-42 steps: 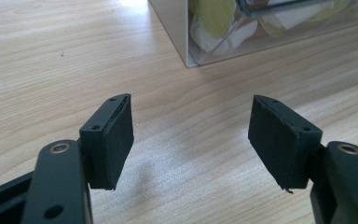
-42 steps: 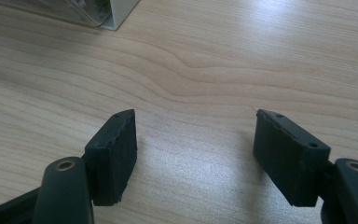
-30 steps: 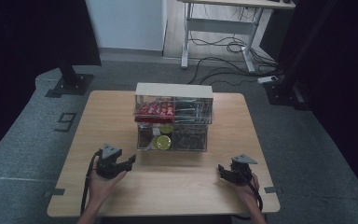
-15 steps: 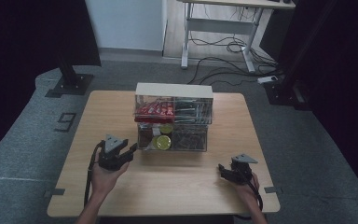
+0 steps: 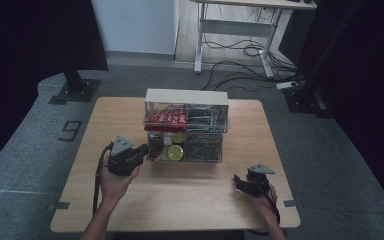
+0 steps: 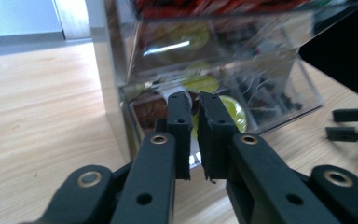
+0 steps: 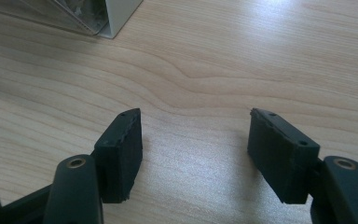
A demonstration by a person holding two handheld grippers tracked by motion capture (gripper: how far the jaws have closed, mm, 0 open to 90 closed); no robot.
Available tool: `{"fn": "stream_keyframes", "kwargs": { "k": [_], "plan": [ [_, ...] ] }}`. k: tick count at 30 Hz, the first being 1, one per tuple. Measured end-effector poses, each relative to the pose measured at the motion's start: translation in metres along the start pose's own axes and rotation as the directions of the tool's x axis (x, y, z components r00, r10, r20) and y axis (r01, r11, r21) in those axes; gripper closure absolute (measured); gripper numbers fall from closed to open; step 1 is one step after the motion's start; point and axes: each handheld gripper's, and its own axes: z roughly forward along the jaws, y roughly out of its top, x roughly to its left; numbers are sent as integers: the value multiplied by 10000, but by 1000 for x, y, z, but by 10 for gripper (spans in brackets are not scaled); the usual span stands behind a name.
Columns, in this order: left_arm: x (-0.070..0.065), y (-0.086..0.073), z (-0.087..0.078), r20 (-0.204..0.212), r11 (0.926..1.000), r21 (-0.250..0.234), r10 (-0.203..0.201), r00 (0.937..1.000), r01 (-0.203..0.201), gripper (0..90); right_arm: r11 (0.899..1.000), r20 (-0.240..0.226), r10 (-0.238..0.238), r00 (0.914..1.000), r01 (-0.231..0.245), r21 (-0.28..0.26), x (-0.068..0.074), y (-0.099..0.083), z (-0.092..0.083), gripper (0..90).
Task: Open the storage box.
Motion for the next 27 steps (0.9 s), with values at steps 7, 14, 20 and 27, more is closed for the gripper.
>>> {"fn": "stream_keyframes", "kwargs": {
  "k": [7,14,20,27],
  "plan": [
    [-6,18,-2,107,9996,-221,182,9998,-180,889,10000,-5,-11,10000,11,-1,0,0,0,357],
    [-6,30,1,88,9990,-304,316,9995,-313,900,10000,-22,-39,10000,39,-6,0,0,0,358],
    [-3,36,-1,80,9986,-376,368,9993,-365,900,10000,-15,-47,10000,47,-5,1,-1,-1,360],
    [-1,44,-4,37,9980,-451,442,9990,-439,900,10000,9,-26,10000,26,-11,1,-1,-1,360]
  ]
}}
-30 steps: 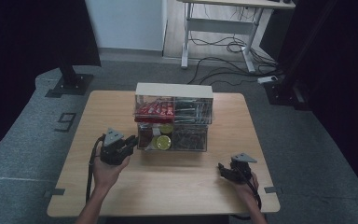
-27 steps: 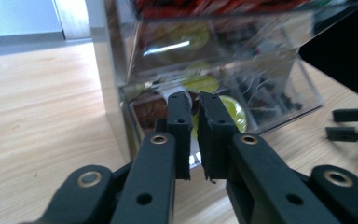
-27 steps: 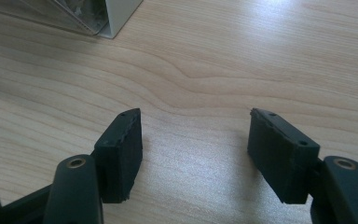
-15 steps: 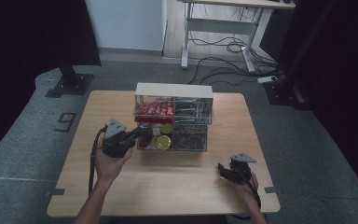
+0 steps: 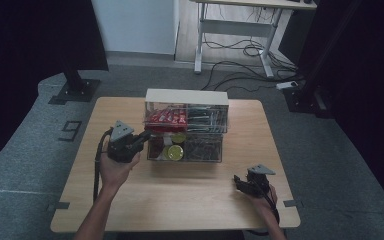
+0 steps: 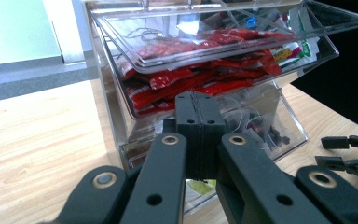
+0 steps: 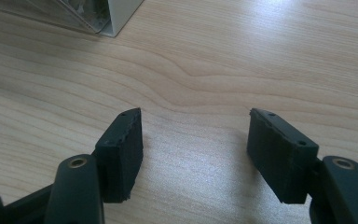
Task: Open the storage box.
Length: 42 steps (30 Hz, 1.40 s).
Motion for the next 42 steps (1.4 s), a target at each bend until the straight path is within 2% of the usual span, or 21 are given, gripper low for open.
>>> {"fn": "stream_keyframes", "kwargs": {
  "k": [10,25,42],
  "plan": [
    [5,7,6,-90,9996,276,107,9999,-105,900,10000,6,7,10000,-7,1,0,0,0,360],
    [5,16,8,-94,9993,311,209,9997,-206,900,10000,5,10,10000,-10,11,0,0,0,360],
    [10,37,5,-197,9998,28,172,9997,-171,900,10000,19,20,10000,-20,5,0,0,0,360]
  ]
}}
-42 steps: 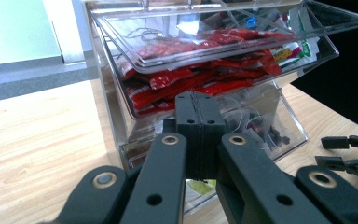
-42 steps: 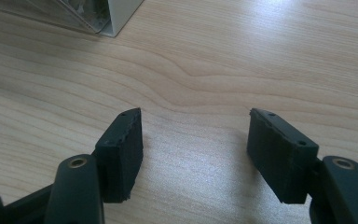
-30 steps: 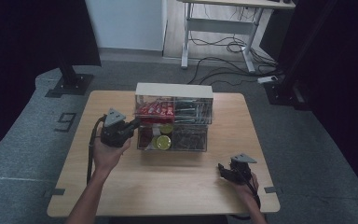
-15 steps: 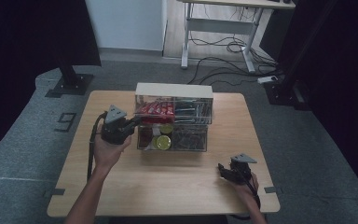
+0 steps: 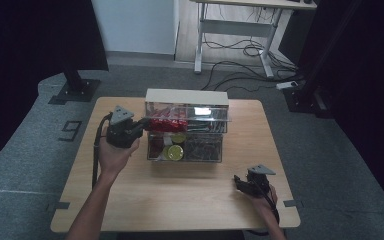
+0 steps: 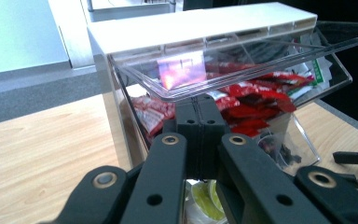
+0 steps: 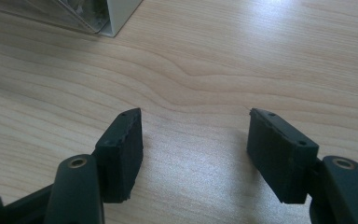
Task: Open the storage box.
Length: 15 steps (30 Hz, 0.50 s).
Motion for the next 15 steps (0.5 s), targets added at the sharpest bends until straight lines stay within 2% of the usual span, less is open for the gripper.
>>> {"fn": "stream_keyframes", "kwargs": {
  "k": [8,15],
  "plan": [
    [5,16,2,-5,9999,-55,-89,10000,89,900,10000,3,-4,10000,4,-1,0,0,0,360],
    [6,26,6,-126,10000,-35,12,9999,-12,900,10000,1,-11,10000,11,-6,0,0,0,360]
  ]
}}
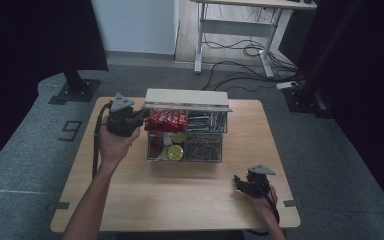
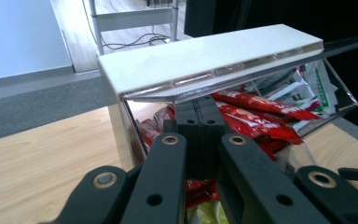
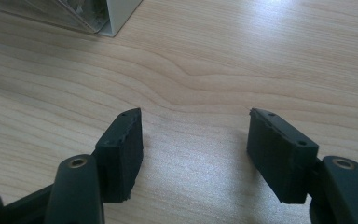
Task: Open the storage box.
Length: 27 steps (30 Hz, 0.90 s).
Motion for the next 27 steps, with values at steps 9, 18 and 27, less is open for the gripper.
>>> {"fn": "stream_keyframes", "kwargs": {
  "k": [9,18,27],
  "plan": [
    [5,9,3,-110,10000,-3,-46,9999,46,900,10000,2,-11,10000,11,-8,0,0,0,361],
    [8,13,7,-131,10000,54,-62,9999,63,900,10000,9,0,10000,0,-10,0,0,0,362],
    [8,17,8,-162,10000,92,-7,9999,8,900,10000,5,22,10000,-22,-12,0,0,0,363]
  ]
}}
